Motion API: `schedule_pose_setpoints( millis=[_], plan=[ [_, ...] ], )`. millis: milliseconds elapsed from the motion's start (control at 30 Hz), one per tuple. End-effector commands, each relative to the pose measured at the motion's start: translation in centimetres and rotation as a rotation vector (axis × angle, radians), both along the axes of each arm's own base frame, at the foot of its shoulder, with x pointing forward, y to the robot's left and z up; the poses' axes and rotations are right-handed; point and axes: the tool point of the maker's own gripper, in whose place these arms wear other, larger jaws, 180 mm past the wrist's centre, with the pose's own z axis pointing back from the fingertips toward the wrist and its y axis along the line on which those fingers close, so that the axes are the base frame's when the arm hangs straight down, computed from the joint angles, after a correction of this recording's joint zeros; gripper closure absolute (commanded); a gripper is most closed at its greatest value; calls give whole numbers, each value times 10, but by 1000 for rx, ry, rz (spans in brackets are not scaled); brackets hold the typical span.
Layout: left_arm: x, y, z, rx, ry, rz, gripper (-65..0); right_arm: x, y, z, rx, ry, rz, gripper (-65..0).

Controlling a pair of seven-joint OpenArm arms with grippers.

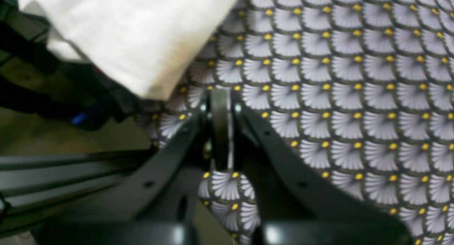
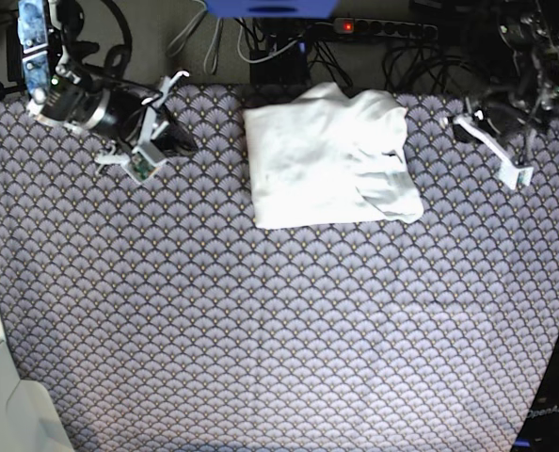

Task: Fold the T-shirt properly
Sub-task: 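Open the right gripper and withdraw it from the folded shirt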

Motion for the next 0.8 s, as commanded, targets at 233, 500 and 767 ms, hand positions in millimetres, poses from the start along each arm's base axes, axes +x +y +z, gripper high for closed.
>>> schedule_pose_setpoints(
  millis=[233, 500, 767],
  plan=[
    [-3, -22, -21, 75, -9, -18, -4, 6, 6, 12, 42, -40, 5, 0],
    [-8, -38, -43, 29, 44, 22, -4, 14, 19, 18, 63, -61, 25, 0],
    [-17, -36, -34, 46, 31, 12, -4, 11, 19, 16, 63, -51, 26, 0]
  ],
)
